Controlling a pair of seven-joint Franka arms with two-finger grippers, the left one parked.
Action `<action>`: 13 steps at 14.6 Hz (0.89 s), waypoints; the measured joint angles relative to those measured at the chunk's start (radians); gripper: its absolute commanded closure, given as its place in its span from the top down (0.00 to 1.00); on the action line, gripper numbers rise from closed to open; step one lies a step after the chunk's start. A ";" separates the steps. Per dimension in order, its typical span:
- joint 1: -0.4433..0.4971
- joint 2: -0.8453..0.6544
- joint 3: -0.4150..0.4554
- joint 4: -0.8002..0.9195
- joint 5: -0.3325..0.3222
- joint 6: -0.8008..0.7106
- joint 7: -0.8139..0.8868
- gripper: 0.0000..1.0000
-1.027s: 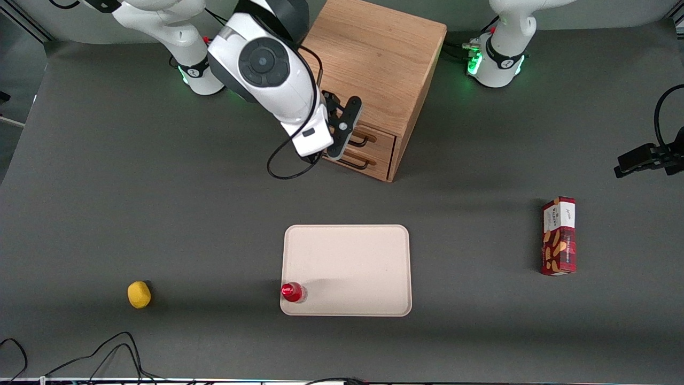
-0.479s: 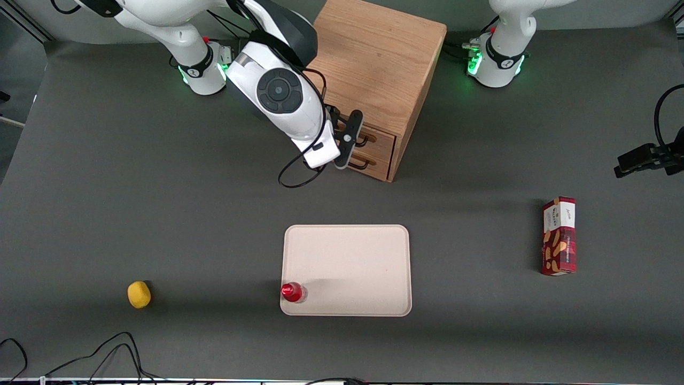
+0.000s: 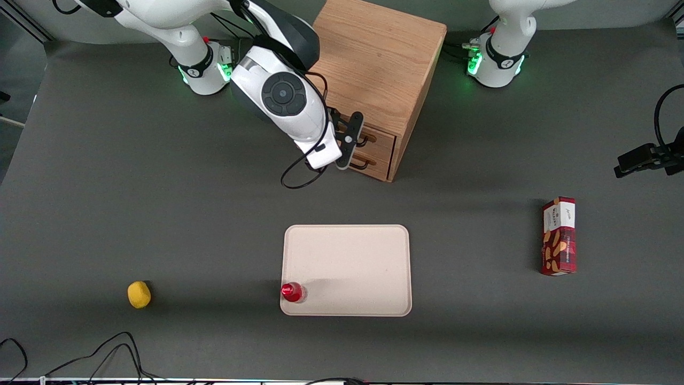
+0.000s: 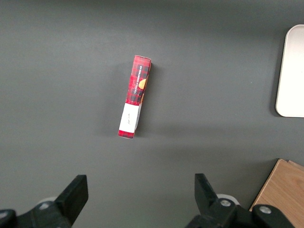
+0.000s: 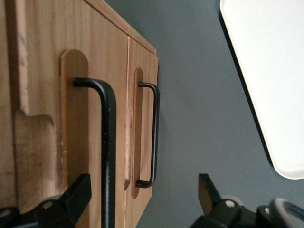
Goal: Open upper drawer
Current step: 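Pull the upper drawer handle outward from the cabinet with the right gripper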
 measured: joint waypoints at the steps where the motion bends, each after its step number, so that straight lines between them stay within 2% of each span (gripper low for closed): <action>1: 0.000 0.003 0.000 -0.006 -0.003 0.014 0.000 1.00; 8: 0.000 0.023 -0.004 -0.016 -0.038 0.050 -0.005 1.00; 13: -0.007 0.028 -0.040 -0.016 -0.047 0.064 -0.026 1.00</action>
